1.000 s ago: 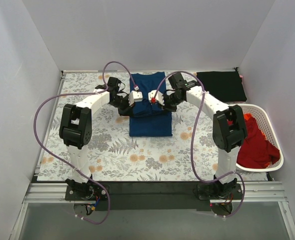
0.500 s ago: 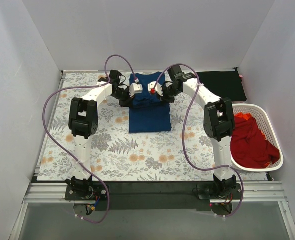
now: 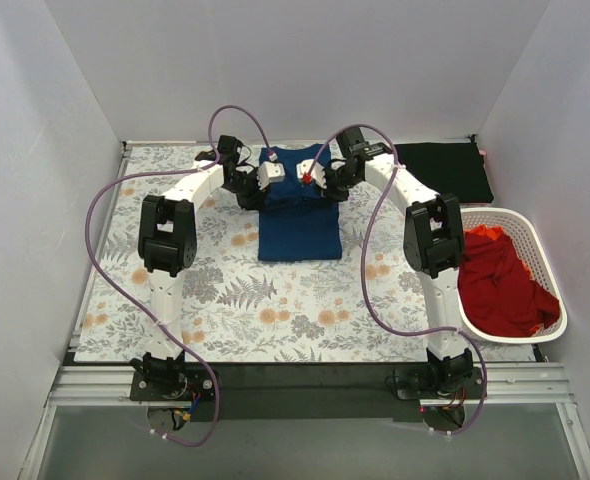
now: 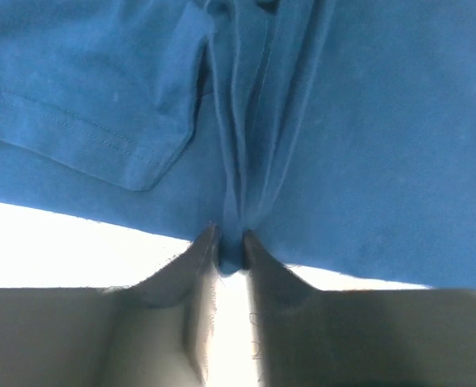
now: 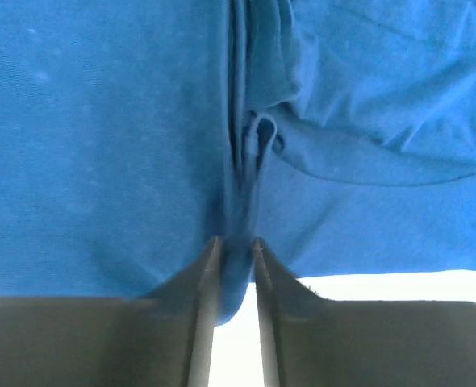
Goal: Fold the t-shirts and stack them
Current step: Fold the tshirt
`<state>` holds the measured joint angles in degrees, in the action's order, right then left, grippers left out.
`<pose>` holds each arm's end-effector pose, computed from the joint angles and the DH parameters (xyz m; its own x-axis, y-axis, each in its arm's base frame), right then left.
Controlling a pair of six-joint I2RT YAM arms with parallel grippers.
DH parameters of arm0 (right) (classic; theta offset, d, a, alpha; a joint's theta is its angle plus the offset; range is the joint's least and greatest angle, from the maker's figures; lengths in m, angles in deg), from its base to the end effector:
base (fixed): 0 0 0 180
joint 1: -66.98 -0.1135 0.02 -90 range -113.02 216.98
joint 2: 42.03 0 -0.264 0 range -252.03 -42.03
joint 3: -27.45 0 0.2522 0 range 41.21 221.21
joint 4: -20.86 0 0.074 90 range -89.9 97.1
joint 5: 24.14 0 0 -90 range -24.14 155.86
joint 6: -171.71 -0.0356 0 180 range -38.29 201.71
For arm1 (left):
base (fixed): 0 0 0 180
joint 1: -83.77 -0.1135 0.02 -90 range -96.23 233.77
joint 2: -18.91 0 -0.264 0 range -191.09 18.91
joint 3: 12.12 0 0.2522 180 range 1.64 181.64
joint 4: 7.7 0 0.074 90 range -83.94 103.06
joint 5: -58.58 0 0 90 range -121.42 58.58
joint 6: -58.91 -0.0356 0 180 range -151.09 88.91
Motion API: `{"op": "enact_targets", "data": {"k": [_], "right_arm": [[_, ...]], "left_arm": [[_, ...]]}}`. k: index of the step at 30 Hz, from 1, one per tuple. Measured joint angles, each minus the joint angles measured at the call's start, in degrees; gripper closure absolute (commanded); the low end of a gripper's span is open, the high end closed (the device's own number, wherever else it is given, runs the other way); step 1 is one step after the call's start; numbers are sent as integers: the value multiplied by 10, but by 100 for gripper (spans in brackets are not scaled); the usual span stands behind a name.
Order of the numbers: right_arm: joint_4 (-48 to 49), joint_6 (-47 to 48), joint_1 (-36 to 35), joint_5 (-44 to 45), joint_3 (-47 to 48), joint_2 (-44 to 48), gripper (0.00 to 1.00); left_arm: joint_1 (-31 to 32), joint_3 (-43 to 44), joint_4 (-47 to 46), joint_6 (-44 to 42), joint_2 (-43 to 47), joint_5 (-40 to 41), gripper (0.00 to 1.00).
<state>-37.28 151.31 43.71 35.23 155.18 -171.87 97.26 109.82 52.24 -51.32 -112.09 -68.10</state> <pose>0.4458 0.2115 0.2161 0.2583 -0.7668 -0.5876 -0.9470 -0.0808 -0.3109 0.4608 -0.1324 0.1773 -0.7151 0.4567 -0.5291 0.6848 0.6096 -0.3993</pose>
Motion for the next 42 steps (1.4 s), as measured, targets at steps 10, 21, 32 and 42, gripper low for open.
{"op": "enact_targets", "data": {"k": [10, 21, 32, 42], "right_arm": [[-1, -33, 9, 6, 56, -14, 55], [-6, -169, 42, -23, -23, 84, 79], [-8, -298, 38, -109, -45, 52, 90], [-7, -337, 38, -124, 26, -69, 91]], "left_arm": [[-8, 1, -31, 53, -2, 32, 50], [-10, -94, -97, 289, 101, -30, 64], [2, -158, -141, 462, 102, -83, 81], [5, -95, -187, 546, 0, -62, 82]]}}
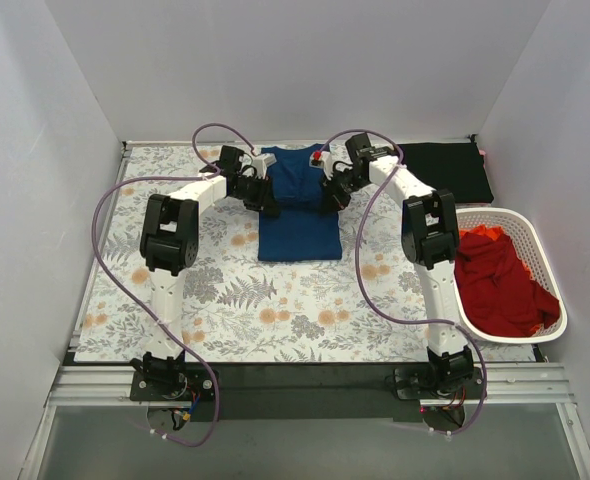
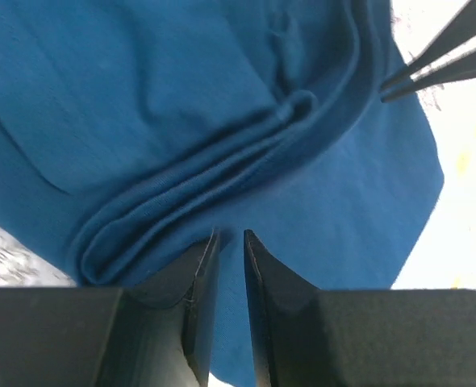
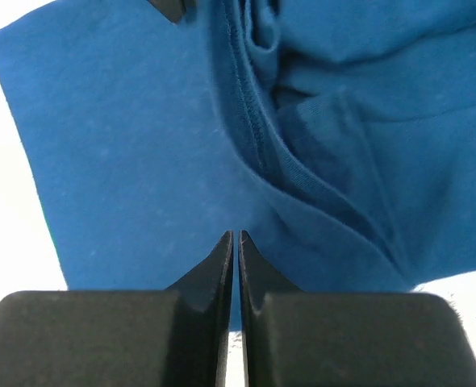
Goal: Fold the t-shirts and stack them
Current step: Fold the tshirt
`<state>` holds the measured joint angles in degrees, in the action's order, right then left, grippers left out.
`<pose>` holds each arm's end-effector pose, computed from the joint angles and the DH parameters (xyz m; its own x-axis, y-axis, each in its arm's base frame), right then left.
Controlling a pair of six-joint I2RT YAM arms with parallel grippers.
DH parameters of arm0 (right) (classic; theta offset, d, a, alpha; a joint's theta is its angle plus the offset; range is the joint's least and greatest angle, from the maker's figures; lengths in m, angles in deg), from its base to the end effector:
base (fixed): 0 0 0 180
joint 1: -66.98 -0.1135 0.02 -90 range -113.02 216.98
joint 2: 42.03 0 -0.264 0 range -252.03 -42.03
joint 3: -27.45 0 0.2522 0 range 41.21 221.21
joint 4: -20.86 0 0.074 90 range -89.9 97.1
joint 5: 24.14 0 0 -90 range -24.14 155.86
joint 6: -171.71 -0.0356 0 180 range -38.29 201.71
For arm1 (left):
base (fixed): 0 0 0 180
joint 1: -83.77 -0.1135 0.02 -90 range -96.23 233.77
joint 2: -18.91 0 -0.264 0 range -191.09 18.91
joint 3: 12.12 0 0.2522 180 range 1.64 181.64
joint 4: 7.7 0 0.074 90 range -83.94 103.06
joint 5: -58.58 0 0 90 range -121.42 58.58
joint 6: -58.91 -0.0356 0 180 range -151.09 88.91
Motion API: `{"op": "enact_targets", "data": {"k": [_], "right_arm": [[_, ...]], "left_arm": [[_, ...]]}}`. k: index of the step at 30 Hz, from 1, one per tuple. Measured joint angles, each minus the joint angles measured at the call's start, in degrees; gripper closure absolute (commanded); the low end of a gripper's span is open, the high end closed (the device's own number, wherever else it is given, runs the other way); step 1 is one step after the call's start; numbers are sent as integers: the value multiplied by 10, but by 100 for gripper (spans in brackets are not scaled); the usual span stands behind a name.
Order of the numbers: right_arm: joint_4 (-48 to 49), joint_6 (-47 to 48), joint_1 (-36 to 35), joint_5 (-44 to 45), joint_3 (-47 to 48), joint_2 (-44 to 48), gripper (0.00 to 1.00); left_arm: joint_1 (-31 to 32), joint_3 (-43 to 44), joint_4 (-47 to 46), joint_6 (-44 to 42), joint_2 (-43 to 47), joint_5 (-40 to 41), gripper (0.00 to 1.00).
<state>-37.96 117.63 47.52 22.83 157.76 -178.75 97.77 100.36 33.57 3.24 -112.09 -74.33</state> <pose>0.4678 0.1911 0.1755 -0.3923 -0.5934 -0.7028 -0.9178 0.3036 0.2560 0.4625 -0.1403 0.1462 -0.9798 -0.1814 -0.0837 -0.0521 0.6363 -0.7697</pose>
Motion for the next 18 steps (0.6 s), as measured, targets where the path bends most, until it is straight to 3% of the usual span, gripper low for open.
{"op": "enact_targets", "data": {"k": [9, 18], "right_arm": [[26, -28, 2, 4, 46, -30, 88], [76, -86, 26, -12, 56, -43, 86]], "left_arm": [[-9, 69, -20, 41, -46, 10, 81], [-38, 81, -55, 116, -69, -23, 81]]}}
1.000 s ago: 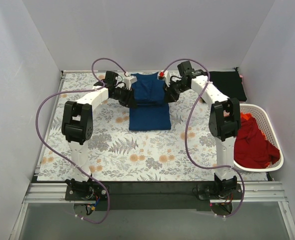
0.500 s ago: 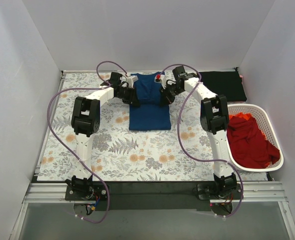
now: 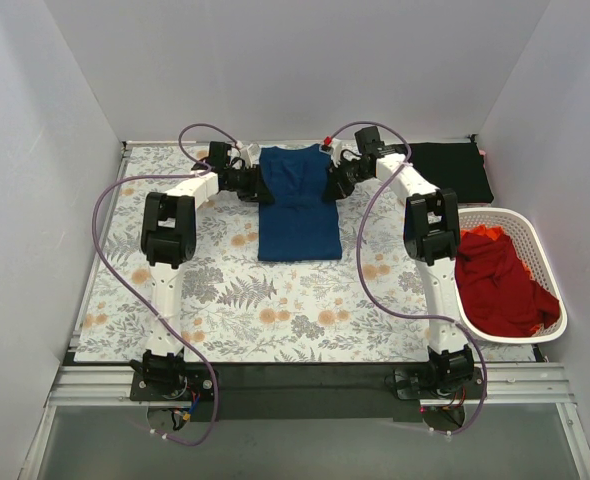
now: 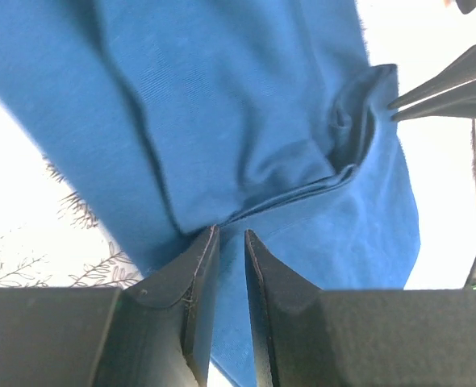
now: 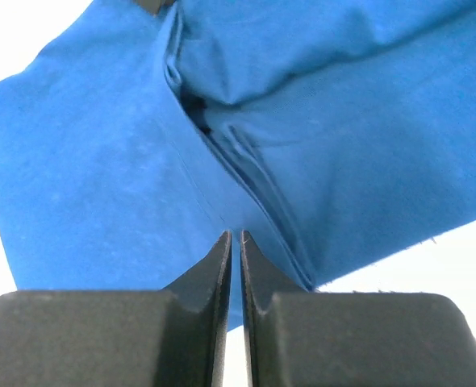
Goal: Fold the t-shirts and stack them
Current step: Fold the tshirt
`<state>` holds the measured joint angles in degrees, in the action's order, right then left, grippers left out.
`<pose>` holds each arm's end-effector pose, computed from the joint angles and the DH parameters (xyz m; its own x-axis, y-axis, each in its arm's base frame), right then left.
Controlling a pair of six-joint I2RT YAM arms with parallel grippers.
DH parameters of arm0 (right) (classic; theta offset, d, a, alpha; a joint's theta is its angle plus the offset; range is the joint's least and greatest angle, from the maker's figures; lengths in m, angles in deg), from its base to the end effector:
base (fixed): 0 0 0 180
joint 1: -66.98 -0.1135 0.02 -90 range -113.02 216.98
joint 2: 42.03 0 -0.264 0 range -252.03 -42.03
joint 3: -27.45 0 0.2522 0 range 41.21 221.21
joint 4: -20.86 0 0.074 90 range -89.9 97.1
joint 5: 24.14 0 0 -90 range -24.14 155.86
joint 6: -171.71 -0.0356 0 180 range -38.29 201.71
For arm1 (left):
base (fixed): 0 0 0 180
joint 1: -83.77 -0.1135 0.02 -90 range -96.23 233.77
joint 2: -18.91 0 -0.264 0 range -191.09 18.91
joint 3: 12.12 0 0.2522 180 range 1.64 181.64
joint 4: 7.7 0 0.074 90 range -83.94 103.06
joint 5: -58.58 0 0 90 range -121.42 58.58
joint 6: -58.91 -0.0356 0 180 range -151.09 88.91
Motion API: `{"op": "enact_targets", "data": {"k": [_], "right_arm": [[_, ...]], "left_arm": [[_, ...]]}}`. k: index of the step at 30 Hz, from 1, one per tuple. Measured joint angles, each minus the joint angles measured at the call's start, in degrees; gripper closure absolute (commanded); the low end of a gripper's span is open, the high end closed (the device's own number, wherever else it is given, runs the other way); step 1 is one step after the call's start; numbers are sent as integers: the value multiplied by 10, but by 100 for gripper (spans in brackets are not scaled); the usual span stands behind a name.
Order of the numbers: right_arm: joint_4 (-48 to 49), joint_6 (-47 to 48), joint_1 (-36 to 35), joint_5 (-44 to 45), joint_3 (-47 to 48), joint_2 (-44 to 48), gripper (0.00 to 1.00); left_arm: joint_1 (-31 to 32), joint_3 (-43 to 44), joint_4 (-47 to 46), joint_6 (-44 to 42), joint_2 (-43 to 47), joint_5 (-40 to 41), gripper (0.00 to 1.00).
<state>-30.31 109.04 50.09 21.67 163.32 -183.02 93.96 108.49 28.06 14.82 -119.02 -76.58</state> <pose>0.5014 0.1782 0.1744 -0.4415 -0.4781 -0.7593 -0.8794 0.3987 0.2603 0.5037 -0.1162 0.1361 -0.9382 -0.3459 -0.0108 -0.1867 0.5320 -0.8259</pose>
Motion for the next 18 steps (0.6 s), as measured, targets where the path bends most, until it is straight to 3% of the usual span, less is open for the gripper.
{"op": "enact_targets", "data": {"k": [5, 8, 9, 10, 14, 15, 16, 18], "right_arm": [[23, -30, 12, -5, -1, -17, 86], [31, -52, 19, -10, 0, -37, 83], [35, -64, 22, -21, 1, -41, 79], [35, -73, 26, -25, 3, -42, 68], [38, -106, 37, -31, 0, -31, 52], [42, -113, 41, -35, -16, -18, 48], [44, -119, 43, -40, -35, -1, 38], [40, -138, 48, -56, -92, 56, 33]], "left_arm": [[-3, -2, -12, 34, -15, -7, 80], [-5, -2, -15, 43, -15, -6, 74], [-7, -2, -15, 45, -15, -6, 73], [-7, -2, -15, 47, -15, -9, 73], [-16, -24, -17, 44, 5, -30, 64], [-19, -47, -19, 44, 20, -39, 62], [-21, -74, -17, 44, 41, -48, 59], [-24, -129, -16, 52, 87, -72, 57]]}}
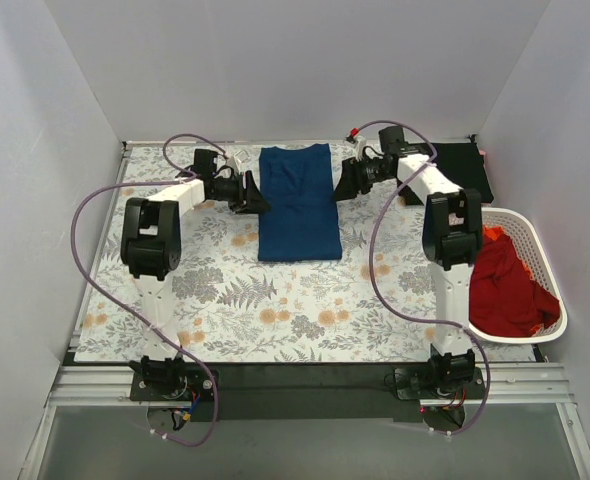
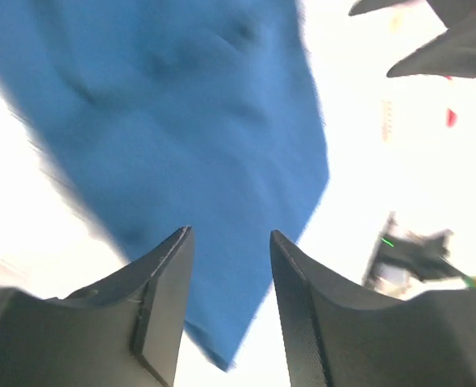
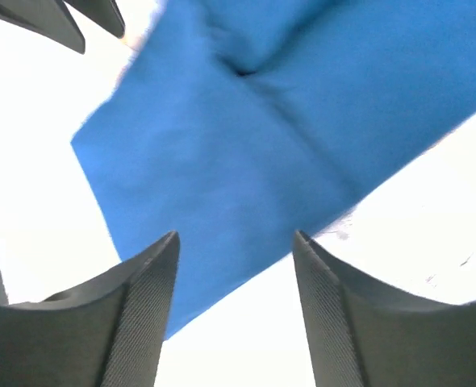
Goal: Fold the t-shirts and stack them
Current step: Fold the tshirt
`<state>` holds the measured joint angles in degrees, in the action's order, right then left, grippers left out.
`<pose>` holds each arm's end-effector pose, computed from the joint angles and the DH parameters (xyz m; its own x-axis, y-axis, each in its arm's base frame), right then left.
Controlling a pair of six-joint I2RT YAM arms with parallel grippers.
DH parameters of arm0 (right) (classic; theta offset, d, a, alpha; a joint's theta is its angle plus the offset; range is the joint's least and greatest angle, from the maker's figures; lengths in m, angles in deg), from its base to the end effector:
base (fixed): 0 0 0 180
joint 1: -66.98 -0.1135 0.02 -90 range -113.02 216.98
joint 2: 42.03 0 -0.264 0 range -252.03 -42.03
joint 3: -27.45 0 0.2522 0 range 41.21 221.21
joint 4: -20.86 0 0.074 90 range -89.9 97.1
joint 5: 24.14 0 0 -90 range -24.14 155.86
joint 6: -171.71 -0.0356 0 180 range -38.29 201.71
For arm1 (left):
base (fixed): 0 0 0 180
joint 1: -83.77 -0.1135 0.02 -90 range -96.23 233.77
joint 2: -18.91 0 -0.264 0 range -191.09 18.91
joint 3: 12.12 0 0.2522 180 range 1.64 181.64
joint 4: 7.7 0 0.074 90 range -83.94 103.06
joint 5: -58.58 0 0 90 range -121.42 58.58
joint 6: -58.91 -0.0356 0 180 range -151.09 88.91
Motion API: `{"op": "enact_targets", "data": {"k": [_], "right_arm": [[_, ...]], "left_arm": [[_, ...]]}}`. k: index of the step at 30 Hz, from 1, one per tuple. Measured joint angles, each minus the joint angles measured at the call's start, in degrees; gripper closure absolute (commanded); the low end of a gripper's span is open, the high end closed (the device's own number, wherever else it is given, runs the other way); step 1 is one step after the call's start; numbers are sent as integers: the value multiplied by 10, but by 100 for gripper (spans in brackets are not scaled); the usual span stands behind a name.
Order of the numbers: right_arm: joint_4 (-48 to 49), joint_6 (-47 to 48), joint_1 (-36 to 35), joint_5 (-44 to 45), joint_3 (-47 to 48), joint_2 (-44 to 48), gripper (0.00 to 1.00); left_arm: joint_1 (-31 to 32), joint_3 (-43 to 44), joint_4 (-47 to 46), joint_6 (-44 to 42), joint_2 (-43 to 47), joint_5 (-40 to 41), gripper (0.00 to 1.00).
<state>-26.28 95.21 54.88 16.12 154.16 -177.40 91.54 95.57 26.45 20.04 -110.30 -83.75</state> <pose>0.4947 0.1338 0.1808 -0.6568 -0.2951 -0.6939 -0.7283 0.4865 0.4825 0.4673 -0.0922 0.1465 -0.9222 -0.3544 0.1550 -0.3076 0.4290 -0.8493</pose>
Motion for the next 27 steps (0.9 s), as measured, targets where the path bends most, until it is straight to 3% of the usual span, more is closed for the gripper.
{"op": "enact_targets", "data": {"k": [4, 9, 17, 27], "right_arm": [[7, -31, -3, -42, -103, 127, 19], [30, -78, -50, -94, -177, 206, 15], [59, -150, -110, -102, -293, 163, 15], [96, -207, -89, -84, -340, 124, 17]], "left_arm": [[13, -111, -12, 35, 112, -46, 52], [69, -208, -77, 120, 187, -98, 48], [103, -297, -204, 268, 151, -85, 48], [74, -381, -266, 320, 125, -58, 48]]}}
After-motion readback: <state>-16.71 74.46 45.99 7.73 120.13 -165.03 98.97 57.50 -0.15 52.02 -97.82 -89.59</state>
